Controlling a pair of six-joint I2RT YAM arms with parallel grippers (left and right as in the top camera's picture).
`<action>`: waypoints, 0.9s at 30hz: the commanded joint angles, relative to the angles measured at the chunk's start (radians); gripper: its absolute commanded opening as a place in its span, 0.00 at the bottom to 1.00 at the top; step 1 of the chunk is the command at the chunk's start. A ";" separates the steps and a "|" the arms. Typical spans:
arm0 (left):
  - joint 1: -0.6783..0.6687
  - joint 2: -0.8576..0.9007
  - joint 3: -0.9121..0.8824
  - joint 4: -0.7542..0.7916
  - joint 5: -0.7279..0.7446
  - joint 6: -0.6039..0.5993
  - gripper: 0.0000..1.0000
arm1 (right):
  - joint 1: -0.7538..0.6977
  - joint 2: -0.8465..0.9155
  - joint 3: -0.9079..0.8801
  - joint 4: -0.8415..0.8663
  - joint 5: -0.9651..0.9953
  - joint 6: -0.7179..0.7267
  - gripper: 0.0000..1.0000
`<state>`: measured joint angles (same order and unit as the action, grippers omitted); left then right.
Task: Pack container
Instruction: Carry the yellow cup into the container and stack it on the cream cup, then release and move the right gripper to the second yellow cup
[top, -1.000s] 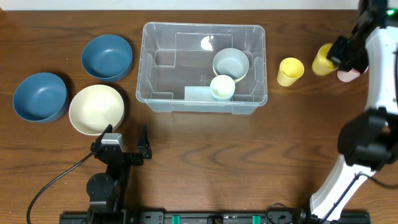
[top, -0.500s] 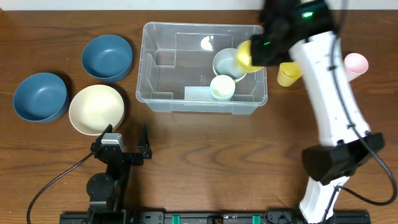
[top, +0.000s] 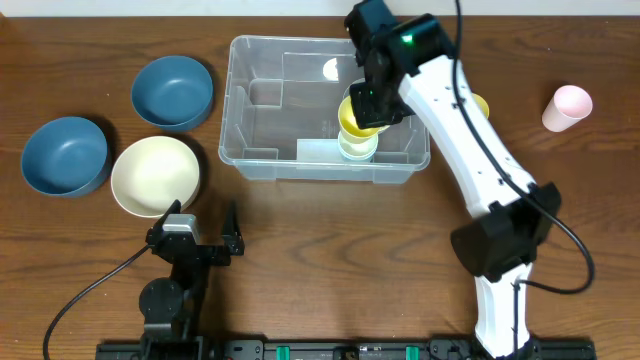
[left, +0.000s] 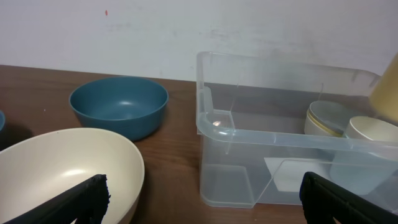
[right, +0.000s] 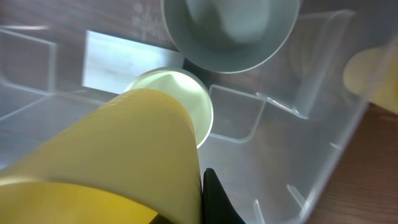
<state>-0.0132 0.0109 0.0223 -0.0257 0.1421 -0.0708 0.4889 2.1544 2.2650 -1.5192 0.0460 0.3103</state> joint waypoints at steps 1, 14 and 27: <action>0.006 -0.006 -0.018 -0.034 0.007 0.013 0.98 | 0.005 0.037 0.004 -0.003 0.018 0.018 0.01; 0.006 -0.006 -0.018 -0.034 0.007 0.013 0.98 | 0.005 0.090 0.003 -0.008 0.018 0.018 0.48; 0.006 -0.006 -0.018 -0.034 0.007 0.013 0.98 | -0.085 0.029 0.126 -0.096 0.018 0.013 0.71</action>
<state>-0.0132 0.0109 0.0223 -0.0257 0.1421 -0.0708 0.4526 2.2280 2.3344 -1.6035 0.0528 0.3279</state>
